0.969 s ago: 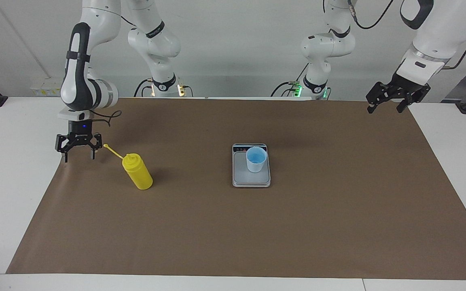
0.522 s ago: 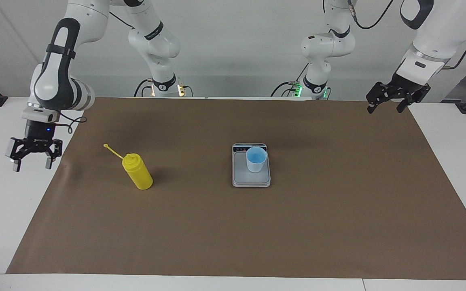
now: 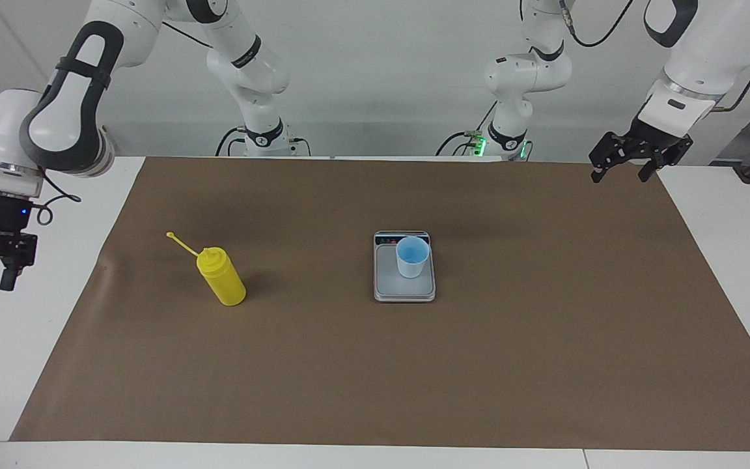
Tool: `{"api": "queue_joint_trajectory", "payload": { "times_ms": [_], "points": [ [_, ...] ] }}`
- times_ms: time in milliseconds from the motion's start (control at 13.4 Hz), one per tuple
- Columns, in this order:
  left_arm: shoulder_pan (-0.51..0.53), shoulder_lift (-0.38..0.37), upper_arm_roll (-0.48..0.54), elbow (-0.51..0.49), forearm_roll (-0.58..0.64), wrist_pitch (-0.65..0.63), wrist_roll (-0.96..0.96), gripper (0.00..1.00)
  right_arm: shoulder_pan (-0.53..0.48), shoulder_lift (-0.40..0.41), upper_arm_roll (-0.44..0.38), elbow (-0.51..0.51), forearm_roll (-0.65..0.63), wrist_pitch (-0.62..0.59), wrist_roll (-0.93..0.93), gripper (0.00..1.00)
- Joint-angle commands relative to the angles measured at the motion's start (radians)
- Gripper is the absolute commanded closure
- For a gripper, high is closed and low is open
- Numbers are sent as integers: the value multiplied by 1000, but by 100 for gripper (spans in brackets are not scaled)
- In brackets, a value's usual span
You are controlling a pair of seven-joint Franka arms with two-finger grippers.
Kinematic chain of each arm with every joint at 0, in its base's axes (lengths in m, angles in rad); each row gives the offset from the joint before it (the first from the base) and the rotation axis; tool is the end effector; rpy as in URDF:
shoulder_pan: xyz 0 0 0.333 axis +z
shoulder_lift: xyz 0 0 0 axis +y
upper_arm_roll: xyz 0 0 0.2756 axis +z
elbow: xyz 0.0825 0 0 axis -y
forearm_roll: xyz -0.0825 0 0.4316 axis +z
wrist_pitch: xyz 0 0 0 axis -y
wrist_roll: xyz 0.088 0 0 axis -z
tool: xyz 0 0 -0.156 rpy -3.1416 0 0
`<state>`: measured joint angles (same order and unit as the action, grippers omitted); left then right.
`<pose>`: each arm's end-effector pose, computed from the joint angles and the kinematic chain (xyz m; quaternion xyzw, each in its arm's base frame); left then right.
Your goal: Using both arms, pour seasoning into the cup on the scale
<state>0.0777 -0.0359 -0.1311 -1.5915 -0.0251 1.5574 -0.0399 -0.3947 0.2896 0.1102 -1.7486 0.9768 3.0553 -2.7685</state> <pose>0.5901 -0.0364 0.5444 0.9999 -0.0069 0.0003 0.0102 0.6952 -0.2737 0.4157 0.6229 0.5967 0.2929 0.4125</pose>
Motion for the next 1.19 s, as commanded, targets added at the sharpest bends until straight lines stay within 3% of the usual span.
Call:
{"api": "queue_joint_trajectory", "payload": {
  "times_ms": [0,298,522,895,1118],
  "points": [
    [-3,-13,4,-15,13,-8,2,0,43,17,0,73,-38,-15,-175,0],
    [-3,-13,4,-15,13,-8,2,0,138,17,-1,196,-382,-133,-139,0],
    [-3,-13,4,-15,13,-8,2,0,180,16,-4,208,-605,-173,89,0],
    [-3,-13,4,-15,14,-8,2,0,206,11,-4,282,-1114,-369,767,0],
    [-3,-13,4,-15,13,-8,2,0,243,3,-3,340,-1282,-626,1210,0]
  ]
}}
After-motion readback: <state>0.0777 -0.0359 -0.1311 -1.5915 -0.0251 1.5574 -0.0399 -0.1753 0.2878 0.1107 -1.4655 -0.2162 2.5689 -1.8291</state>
